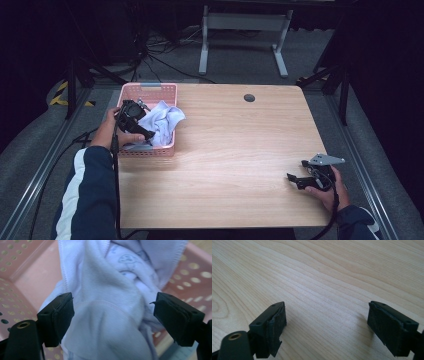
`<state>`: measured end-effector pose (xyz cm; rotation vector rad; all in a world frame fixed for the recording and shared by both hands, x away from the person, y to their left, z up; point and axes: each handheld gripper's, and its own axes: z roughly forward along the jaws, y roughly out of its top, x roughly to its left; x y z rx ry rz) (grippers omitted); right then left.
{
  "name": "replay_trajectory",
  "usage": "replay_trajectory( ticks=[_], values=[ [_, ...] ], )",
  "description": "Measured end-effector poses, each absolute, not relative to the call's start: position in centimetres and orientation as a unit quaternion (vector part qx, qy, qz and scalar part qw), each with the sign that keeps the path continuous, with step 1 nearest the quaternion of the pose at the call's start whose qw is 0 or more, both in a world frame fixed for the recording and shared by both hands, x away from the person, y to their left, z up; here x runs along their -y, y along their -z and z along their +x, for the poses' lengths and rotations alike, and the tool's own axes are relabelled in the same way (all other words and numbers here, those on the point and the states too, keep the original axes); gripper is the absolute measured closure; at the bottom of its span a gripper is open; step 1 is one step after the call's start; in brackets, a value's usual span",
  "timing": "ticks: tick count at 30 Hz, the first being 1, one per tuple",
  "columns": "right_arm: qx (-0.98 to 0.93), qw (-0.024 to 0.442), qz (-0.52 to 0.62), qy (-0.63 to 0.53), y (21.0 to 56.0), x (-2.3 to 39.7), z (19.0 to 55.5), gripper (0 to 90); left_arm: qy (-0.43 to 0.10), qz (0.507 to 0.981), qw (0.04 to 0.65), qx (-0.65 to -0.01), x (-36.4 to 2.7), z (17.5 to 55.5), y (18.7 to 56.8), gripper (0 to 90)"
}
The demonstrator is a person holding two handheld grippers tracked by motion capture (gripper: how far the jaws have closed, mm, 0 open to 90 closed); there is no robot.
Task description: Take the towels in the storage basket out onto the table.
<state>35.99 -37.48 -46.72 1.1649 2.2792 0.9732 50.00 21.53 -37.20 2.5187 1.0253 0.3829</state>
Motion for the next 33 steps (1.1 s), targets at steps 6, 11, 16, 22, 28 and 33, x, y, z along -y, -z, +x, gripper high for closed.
replay_trajectory(
  ticks=[6,11,16,22,28,33],
  values=[
    [-0.815,0.200,0.417,-0.349,46.7,37.5,36.0,15.7,-0.118,0.907,0.151,-0.374,-21.2,51.7,38.8,15.4],
    [-0.816,0.200,0.416,-0.349,46.7,37.5,36.0,15.6,-0.102,0.915,0.129,-0.369,-20.7,52.0,39.5,16.3],
    [-0.816,0.200,0.416,-0.349,46.7,37.5,36.0,15.6,-0.088,0.921,0.077,-0.370,-19.9,52.2,40.5,20.3],
    [-0.816,0.200,0.416,-0.349,46.7,37.5,36.0,15.6,-0.083,0.923,0.061,-0.370,-19.6,52.4,40.9,25.3],
    [-0.816,0.200,0.415,-0.350,46.8,37.5,36.0,15.6,-0.094,0.922,0.055,-0.372,-19.7,52.3,40.8,38.9],
    [-0.816,0.200,0.415,-0.350,46.8,37.5,36.0,15.6,-0.112,0.927,0.047,-0.355,-19.3,51.6,40.4,52.7]
  ],
)
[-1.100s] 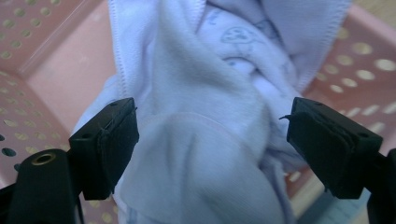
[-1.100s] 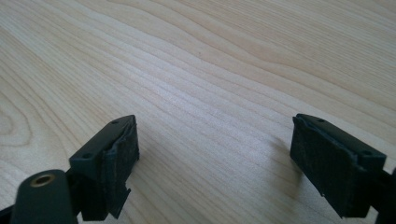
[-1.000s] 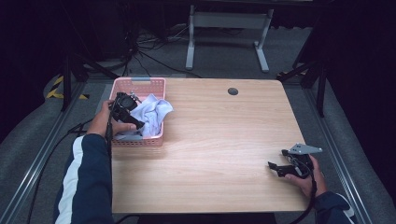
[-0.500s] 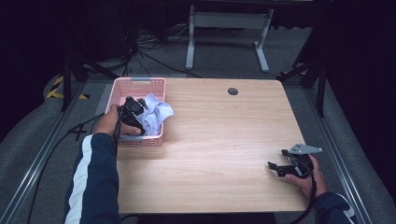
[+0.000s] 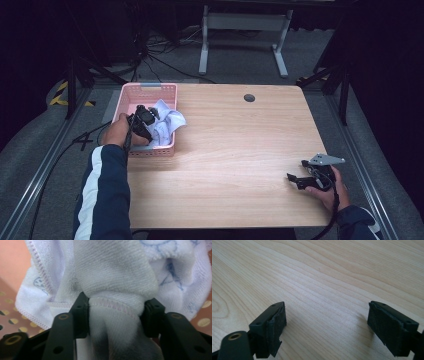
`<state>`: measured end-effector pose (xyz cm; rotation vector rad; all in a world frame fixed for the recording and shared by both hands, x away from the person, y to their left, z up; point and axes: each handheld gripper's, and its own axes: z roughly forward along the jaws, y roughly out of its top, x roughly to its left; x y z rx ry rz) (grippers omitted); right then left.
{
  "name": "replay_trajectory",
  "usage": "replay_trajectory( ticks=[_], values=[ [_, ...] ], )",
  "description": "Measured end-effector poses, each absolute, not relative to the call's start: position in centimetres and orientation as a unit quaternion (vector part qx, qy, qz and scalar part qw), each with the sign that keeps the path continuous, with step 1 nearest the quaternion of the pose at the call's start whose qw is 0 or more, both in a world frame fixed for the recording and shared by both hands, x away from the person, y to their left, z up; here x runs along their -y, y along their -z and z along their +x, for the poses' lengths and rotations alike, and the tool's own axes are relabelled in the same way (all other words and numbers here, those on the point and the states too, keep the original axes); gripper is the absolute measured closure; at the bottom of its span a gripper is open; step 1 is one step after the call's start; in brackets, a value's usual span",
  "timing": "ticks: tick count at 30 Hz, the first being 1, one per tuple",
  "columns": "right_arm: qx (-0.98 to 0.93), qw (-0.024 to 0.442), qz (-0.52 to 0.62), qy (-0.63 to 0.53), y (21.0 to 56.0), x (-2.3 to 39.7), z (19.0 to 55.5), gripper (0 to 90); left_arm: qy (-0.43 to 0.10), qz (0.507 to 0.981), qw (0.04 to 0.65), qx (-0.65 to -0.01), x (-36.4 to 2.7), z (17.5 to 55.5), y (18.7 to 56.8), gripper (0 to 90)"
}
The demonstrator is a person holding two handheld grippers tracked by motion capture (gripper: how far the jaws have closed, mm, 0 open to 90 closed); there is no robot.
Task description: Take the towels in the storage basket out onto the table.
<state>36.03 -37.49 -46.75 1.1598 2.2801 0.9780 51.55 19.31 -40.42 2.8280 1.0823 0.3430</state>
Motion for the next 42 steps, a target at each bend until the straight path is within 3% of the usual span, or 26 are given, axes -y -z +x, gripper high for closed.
replay_trajectory(
  ticks=[8,16,42],
  values=[
    [-0.817,0.199,0.415,-0.348,46.7,37.5,36.0,15.7,-0.145,0.920,0.082,-0.356,-19.8,50.6,39.4,60.0],
    [-0.817,0.199,0.416,-0.348,46.7,37.5,36.0,15.7,-0.176,0.903,0.137,-0.367,-20.9,49.6,37.1,61.5],
    [-0.816,0.199,0.417,-0.348,46.7,37.5,36.0,15.6,-0.239,0.868,0.236,-0.367,-22.1,46.5,30.7,62.5]
  ],
)
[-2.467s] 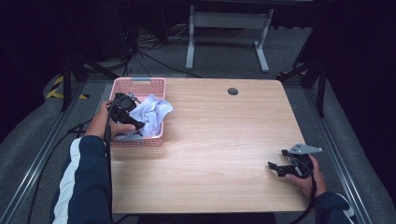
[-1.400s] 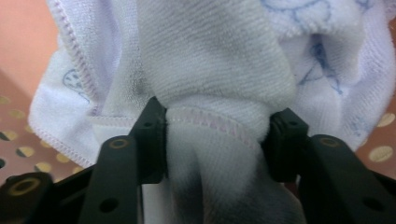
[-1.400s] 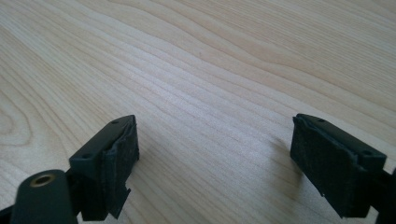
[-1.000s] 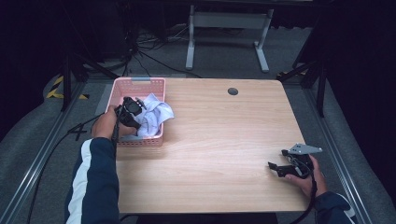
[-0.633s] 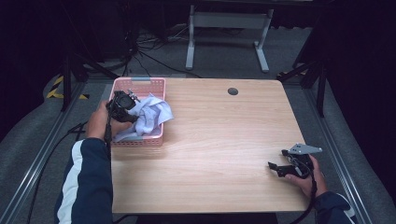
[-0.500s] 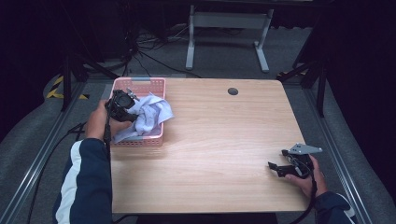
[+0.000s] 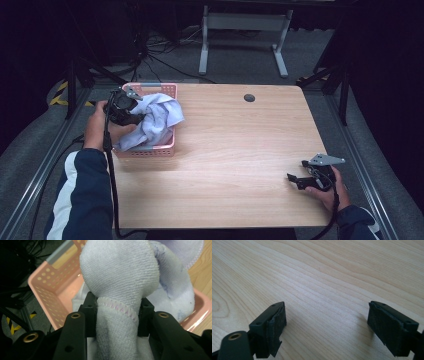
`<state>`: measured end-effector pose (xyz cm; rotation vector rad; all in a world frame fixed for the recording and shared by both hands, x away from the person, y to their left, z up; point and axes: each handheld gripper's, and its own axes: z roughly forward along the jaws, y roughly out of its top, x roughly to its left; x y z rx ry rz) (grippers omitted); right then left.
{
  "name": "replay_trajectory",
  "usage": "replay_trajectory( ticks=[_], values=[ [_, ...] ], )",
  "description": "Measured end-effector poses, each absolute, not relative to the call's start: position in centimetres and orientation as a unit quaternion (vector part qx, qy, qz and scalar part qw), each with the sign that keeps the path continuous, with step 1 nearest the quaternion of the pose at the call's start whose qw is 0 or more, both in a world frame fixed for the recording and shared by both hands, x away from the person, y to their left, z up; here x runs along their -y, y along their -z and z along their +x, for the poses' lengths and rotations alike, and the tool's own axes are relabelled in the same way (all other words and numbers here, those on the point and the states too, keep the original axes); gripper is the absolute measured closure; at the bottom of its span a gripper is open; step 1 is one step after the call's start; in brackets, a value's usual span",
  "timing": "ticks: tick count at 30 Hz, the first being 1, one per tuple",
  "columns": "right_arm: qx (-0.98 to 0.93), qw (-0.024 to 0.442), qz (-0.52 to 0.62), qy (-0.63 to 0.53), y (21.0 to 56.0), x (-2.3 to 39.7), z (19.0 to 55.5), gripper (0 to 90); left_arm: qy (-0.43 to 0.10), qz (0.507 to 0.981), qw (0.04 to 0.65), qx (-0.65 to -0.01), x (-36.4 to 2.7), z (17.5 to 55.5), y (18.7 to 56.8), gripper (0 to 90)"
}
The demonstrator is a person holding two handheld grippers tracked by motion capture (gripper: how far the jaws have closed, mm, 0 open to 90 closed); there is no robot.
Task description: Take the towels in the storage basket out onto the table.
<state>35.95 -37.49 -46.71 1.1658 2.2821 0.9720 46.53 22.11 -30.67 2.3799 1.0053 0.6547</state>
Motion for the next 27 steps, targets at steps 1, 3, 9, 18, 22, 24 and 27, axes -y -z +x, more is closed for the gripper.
replay_trajectory(
  ticks=[1,3,9,18,22,24,27],
  values=[
    [-0.816,0.199,0.417,-0.347,46.7,37.5,36.0,15.6,-0.244,0.866,0.241,-0.365,-22.1,46.4,30.4,62.5],
    [-0.816,0.199,0.417,-0.347,46.7,37.5,35.9,15.6,-0.248,0.864,0.244,-0.365,-22.1,46.2,29.8,62.6],
    [-0.816,0.199,0.418,-0.347,46.7,37.5,35.9,15.6,-0.257,0.853,0.267,-0.367,-22.4,45.8,28.3,62.9],
    [-0.816,0.199,0.417,-0.348,46.7,37.5,35.9,15.6,-0.268,0.836,0.294,-0.377,-23.2,45.5,27.0,63.0],
    [-0.816,0.199,0.417,-0.348,46.7,37.5,35.9,15.6,-0.271,0.833,0.300,-0.377,-23.1,45.3,26.6,63.1],
    [-0.815,0.199,0.418,-0.348,46.7,37.5,35.9,15.6,-0.272,0.831,0.307,-0.375,-23.1,45.3,26.4,63.1],
    [-0.815,0.199,0.418,-0.348,46.7,37.5,35.9,15.6,-0.277,0.828,0.313,-0.375,-22.8,45.0,25.8,63.2]
  ],
)
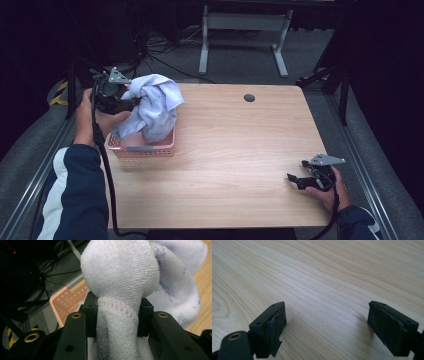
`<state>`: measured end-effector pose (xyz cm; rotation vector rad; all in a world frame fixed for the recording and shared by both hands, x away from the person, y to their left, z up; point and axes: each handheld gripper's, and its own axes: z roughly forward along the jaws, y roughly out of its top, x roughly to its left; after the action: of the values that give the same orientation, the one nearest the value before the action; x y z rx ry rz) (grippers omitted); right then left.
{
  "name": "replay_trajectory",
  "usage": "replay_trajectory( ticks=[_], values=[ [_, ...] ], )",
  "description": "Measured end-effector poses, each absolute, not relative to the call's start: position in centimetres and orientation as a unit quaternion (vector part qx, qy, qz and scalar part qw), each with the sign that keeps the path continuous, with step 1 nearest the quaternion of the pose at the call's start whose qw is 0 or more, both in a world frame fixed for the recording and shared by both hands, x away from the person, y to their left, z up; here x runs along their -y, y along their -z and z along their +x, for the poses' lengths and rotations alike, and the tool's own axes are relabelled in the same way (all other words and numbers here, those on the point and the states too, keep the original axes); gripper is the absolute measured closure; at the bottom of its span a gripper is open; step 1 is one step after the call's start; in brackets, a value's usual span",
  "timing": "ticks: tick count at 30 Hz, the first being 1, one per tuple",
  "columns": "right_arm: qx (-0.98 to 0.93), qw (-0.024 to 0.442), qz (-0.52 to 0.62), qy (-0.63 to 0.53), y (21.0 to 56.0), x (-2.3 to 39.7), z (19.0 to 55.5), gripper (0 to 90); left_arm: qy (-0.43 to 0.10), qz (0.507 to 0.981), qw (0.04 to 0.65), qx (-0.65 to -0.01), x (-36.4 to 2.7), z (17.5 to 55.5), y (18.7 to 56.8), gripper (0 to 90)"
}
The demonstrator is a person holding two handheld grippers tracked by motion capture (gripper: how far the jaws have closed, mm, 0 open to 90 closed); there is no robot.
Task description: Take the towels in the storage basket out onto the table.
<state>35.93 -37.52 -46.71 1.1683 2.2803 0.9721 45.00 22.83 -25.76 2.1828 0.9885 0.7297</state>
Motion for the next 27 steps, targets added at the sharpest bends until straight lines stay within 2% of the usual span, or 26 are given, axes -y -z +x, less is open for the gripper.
replay_trajectory(
  ticks=[13,27],
  values=[
    [-0.815,0.199,0.419,-0.348,46.7,37.5,35.9,15.6,-0.281,0.829,0.344,-0.341,-20.5,43.8,22.6,63.2],
    [-0.814,0.199,0.420,-0.349,46.7,37.5,35.9,15.7,-0.277,0.837,0.368,-0.295,-16.8,43.2,21.0,63.2]
  ],
)
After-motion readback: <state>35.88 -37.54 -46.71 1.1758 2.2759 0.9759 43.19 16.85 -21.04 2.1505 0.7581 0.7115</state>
